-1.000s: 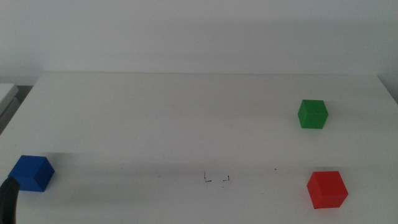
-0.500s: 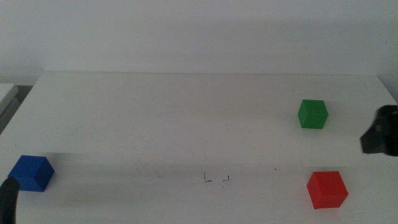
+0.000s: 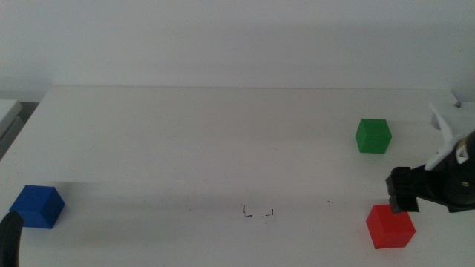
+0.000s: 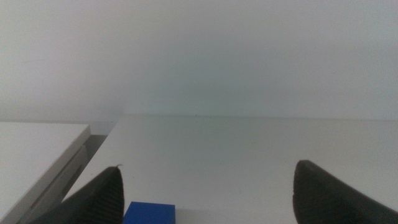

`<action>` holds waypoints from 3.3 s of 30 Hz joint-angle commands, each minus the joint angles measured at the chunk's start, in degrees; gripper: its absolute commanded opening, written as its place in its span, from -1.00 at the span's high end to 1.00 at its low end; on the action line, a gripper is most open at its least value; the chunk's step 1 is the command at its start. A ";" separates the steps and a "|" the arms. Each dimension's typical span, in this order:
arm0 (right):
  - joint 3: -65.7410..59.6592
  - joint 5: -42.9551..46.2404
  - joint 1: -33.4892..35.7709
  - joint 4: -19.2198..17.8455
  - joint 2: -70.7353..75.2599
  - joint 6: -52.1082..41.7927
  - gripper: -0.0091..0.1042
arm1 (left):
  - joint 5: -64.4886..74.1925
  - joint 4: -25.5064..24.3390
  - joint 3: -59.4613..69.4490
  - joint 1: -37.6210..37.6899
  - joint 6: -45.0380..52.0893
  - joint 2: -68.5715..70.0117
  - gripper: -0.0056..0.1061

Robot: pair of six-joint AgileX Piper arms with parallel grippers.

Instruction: Stack red cubes first, then green, then blue cubes in a specific spot.

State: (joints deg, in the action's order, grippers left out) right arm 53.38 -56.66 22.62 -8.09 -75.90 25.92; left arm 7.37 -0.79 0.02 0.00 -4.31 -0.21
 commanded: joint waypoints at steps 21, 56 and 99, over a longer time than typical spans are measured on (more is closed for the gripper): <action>-0.68 10.90 -2.23 2.20 -17.71 -3.62 -0.80 | -0.81 0.21 -0.02 0.00 0.04 0.21 -0.73; 45.75 -9.51 21.80 -2.06 -43.38 20.62 0.52 | -0.81 0.21 -0.02 0.00 0.04 0.21 -0.73; 44.86 -7.60 21.94 -3.06 -49.56 24.31 0.34 | -0.78 -1.77 -0.02 0.00 0.04 0.21 -0.73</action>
State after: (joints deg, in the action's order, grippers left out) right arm 98.62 -64.27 44.86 -11.24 -125.33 50.41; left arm 7.37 -2.50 0.02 0.00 -4.31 -0.21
